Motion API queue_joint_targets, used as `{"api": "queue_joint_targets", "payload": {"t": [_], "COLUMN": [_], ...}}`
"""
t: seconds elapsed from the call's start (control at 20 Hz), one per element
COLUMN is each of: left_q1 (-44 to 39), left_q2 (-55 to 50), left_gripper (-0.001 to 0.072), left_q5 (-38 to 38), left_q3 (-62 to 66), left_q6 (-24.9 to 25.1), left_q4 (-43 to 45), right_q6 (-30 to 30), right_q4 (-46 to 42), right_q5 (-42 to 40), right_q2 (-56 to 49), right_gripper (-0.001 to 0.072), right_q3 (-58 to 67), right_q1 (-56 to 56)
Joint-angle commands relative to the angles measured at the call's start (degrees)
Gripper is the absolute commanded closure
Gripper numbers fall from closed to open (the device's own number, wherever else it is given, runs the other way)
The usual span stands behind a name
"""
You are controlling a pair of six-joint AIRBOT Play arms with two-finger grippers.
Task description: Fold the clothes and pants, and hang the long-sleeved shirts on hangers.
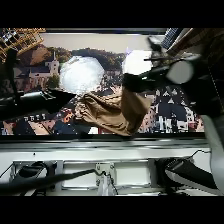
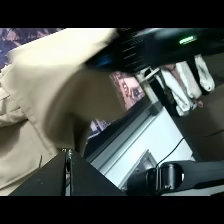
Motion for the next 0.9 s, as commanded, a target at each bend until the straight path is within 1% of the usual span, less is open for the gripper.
{"api": "queue_joint_targets", "payload": {"t": [0.0, 0.15, 0.3, 0.35, 0.4, 0.45, 0.5, 0.55, 0.65, 0.7, 0.8, 0.85], "left_q1": [1.0, 1.0, 1.0, 1.0, 1.0, 1.0, 1.0, 1.0, 1.0, 1.0, 1.0, 1.0], "left_q2": [3.7, 7.0, 8.9, 8.9, 8.7, 8.5, 8.3, 8.1, 7.4, 7.1, 6.1, 5.4], "left_gripper": [0.0693, 0.0693, 0.0693, 0.0693, 0.0693, 0.0693, 0.0693, 0.0693, 0.0693, 0.0693, 0.0693, 0.0693], "left_q5": [-0.7, -0.6, -0.5, -0.5, -0.7, -0.7, -0.7, -0.7, -1.3, -1.4, -1.2, -0.9], "left_q3": [0.0, 0.0, 0.0, 0.0, 0.0, 0.0, 0.0, 0.0, 0.0, 0.0, 0.0, -0.1], "left_q6": [-2.7, -4.9, -5.2, -5.4, -5.4, -5.4, -5.4, -6.1, -6.5, -6.8, -7.1, -7.3], "left_q4": [0.0, 0.0, 0.0, 0.0, 0.0, 0.3, 0.8, 2.1, 5.4, 7.2, 11.2, 13.4], "right_q6": [0.8, 1.0, 1.0, 1.0, 1.0, 0.3, -0.5, -2.1, -4.9, -6.2, -6.2, -6.1], "right_q4": [-1.3, -0.3, 3.9, 5.0, 5.6, 6.4, 6.9, 7.6, 8.3, 7.6, 3.2, -0.5], "right_q5": [-11.0, -20.7, -28.4, -30.5, -32.3, -34.3, -35.7, -36.3, -33.8, -30.6, -22.3, -17.0], "right_q2": [-7.2, -12.9, -18.4, -20.0, -21.4, -22.5, -23.1, -23.2, -22.3, -21.4, -18.9, -17.1], "right_gripper": [0.0686, 0.0685, 0.0685, 0.0668, 0.0576, 0.0399, 0.0307, 0.0301, 0.03, 0.0302, 0.0305, 0.0306], "right_q3": [0.0, 0.1, 0.1, 0.1, 0.1, 0.1, 0.1, 0.1, 0.1, 0.1, 0.0, 0.0], "right_q1": [9.3, 14.0, 17.3, 18.3, 19.0, 19.8, 20.3, 20.6, 20.5, 19.9, 18.6, 17.8]}}
